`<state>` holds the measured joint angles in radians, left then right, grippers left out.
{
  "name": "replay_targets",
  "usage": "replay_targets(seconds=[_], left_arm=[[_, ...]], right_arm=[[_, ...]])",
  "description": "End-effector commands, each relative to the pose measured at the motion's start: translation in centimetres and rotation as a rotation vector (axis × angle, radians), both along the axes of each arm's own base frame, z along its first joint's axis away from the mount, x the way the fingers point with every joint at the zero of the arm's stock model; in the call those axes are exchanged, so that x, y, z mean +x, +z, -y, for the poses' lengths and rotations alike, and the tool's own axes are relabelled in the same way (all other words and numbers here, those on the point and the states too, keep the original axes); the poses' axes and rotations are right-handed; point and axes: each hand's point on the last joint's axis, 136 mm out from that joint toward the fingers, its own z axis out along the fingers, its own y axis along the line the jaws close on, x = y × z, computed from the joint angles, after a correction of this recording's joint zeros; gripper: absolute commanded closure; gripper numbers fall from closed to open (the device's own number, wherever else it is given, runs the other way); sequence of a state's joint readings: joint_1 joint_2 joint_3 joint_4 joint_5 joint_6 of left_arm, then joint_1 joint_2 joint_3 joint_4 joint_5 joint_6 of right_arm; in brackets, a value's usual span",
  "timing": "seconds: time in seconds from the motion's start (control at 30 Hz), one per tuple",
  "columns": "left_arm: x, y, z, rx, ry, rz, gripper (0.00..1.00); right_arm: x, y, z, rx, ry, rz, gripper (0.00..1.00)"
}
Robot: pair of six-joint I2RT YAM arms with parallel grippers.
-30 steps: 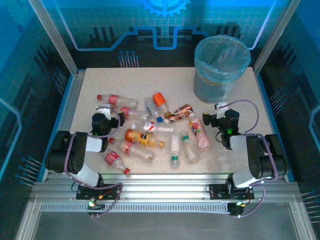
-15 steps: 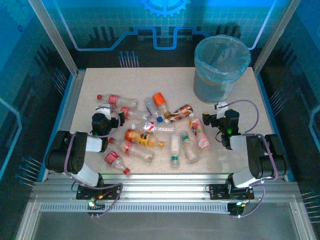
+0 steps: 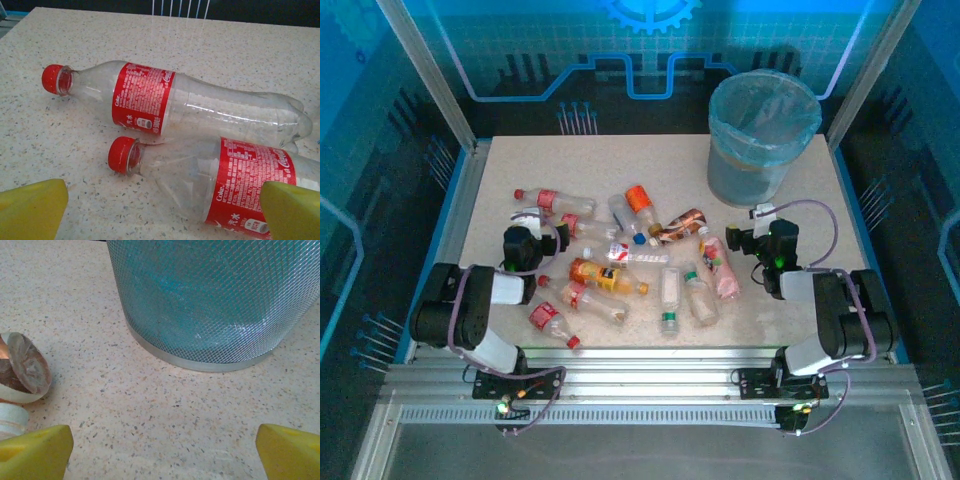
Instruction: Put the plastic bottles in the bin
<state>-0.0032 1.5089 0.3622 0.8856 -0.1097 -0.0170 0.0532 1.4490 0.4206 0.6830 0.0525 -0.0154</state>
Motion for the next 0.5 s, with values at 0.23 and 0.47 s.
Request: replay_targets(seconds=[0.23,0.47], left_arm=[[-2.8,13.1,1.6,-0.008,-0.074,0.181,0.01],[-4.5,19.3,8.8,0.000,-0.377,0.109,0.03]], right_arm=[[-3.5,6.4,-3.1,-0.012,0.047,-0.024,0.10],[-8.0,9.7,-7.8,0.020,0.178,-0.210,0.15]])
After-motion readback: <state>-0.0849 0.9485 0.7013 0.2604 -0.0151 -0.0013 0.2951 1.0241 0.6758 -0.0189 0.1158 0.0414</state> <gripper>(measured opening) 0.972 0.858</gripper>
